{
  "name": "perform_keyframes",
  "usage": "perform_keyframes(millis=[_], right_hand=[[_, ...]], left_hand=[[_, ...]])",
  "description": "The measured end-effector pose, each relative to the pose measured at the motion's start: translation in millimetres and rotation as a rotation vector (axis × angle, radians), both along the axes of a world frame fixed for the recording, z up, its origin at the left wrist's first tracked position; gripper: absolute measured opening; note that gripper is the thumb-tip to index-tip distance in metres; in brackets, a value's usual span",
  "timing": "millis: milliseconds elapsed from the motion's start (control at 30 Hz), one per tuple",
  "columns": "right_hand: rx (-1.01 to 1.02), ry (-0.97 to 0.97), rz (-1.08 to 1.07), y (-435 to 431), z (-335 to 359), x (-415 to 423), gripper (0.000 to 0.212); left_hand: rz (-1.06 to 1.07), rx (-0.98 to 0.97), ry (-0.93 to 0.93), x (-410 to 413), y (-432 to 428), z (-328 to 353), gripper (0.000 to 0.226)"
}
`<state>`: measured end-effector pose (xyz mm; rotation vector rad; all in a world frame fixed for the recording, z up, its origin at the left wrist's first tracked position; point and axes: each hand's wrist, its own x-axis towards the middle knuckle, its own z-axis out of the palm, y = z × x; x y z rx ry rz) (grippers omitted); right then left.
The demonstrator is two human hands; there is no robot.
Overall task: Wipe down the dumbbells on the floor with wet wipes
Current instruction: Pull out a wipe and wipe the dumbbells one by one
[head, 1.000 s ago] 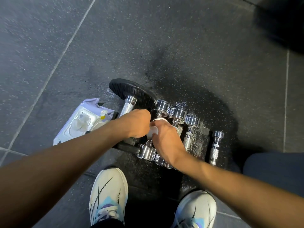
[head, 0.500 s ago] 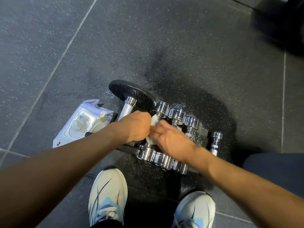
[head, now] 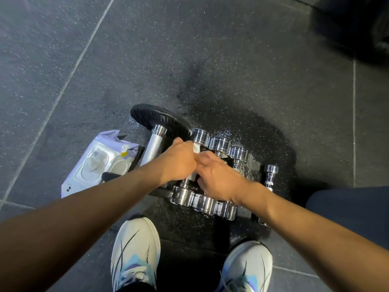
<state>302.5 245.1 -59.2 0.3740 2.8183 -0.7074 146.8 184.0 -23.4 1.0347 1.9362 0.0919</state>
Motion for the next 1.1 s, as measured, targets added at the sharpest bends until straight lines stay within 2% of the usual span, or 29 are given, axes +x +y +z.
perform_keyframes(millis=[67, 100, 233, 300, 367, 467, 567, 633, 800, 867, 967, 1100], right_hand=[[-0.16, -0.048, -0.077, -1.0, 7.0, 7.7, 0.055], [-0.228, -0.042, -0.151, -2.8, 11.7, 12.6, 0.058], [-0.2, 0.106, -0.616, -12.3, 28.8, 39.0, 0.027], [-0.208, 0.095, -0.85, -12.1, 25.9, 51.7, 0.014], [-0.168, 0.018, -0.954, -7.8, 19.3, 64.2, 0.011], [-0.053, -0.188, -0.874, -4.5, 11.8, 78.0, 0.014], [-0.106, -0.331, -0.825, -6.8, 7.1, 80.7, 0.018], [-0.141, -0.335, -0.83, -7.4, 6.9, 78.7, 0.018], [-0.216, -0.333, -0.881, -5.5, 8.7, 75.0, 0.016], [-0.22, -0.332, -0.884, -5.9, 10.1, 73.6, 0.016], [-0.244, -0.319, -0.9, -5.9, 9.8, 73.1, 0.015], [-0.248, -0.35, -0.882, -3.5, 6.6, 71.8, 0.018]], left_hand=[[0.061, 0.032, -0.024, 5.4, 2.2, -1.0, 0.05], [0.067, 0.041, -0.02, 8.4, 1.8, -2.8, 0.048], [-0.014, 0.032, 0.036, 16.1, -4.0, -8.5, 0.033], [-0.053, 0.012, 0.066, 15.2, -3.7, -11.2, 0.023], [-0.032, -0.016, 0.061, 12.4, -0.1, -13.3, 0.013], [-0.01, -0.024, 0.036, 9.4, 6.3, -16.1, 0.017], [-0.004, -0.013, 0.032, 8.2, 7.0, -16.8, 0.015], [-0.071, -0.052, 0.054, 6.9, 4.3, -18.7, 0.017], [-0.198, -0.295, 0.043, 2.6, 2.0, -20.8, 0.025], [-0.13, -0.231, 0.047, 0.4, 9.9, -20.1, 0.024], [0.034, -0.031, 0.043, -3.7, 24.6, -17.9, 0.009], [0.015, -0.018, 0.001, -0.8, 11.3, -14.5, 0.017]])
